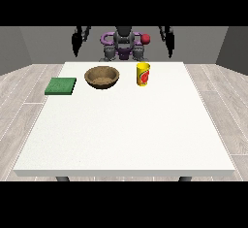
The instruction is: Pick the cup and pour the ball into the bowl, then pick the bowl and place it on the pad
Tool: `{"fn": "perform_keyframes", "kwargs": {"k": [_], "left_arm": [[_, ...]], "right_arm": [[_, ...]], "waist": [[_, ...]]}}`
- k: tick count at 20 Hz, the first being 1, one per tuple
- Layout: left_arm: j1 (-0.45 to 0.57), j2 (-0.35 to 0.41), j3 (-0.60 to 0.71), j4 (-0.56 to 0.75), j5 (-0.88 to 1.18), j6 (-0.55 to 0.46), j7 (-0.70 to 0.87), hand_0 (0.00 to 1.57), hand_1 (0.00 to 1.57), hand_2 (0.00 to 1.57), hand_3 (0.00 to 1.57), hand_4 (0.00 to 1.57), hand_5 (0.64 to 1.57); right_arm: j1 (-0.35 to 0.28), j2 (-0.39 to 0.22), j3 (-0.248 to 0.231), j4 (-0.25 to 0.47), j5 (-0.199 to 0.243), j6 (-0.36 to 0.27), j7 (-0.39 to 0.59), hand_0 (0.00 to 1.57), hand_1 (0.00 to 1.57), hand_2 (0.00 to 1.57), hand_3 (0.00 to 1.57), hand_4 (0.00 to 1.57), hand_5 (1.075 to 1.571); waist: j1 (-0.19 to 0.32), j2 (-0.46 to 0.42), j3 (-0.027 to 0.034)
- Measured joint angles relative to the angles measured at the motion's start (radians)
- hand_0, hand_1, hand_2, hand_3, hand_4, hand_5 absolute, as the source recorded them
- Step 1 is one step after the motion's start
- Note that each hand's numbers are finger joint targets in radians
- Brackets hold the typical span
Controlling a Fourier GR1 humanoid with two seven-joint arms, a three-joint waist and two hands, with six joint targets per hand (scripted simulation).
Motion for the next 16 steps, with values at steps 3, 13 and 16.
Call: {"fn": "perform_keyframes", "kwargs": {"k": [3, 13, 16], "left_arm": [[-0.004, 0.015, 0.004, -0.036, 0.003, -0.004, 0.026, 0.00, 0.00, 0.00, 0.00, 0.00, 1.557], [-0.063, -0.022, 0.061, -0.179, 0.124, 0.014, 0.141, 0.00, 0.00, 0.00, 0.00, 0.00, 1.547], [-0.051, -0.007, 0.098, -0.183, 0.166, -0.025, 0.091, 0.00, 0.00, 0.00, 0.00, 0.00, 1.544]], "right_arm": [[-0.004, -0.016, -0.003, -0.034, -0.001, 0.003, 0.028, 0.00, 0.00, 0.00, 0.00, 0.00, 1.569], [0.028, -0.126, -0.130, -0.094, -0.195, 0.170, 0.091, 0.00, 0.00, 0.00, 0.00, 0.00, 1.570], [0.025, -0.135, -0.163, -0.094, -0.220, 0.193, 0.065, 0.00, 0.00, 0.00, 0.00, 0.00, 1.570]], "waist": [[-0.001, -0.094, -0.0068], [-0.021, -0.181, -0.0172], [-0.014, -0.131, -0.0180]]}}
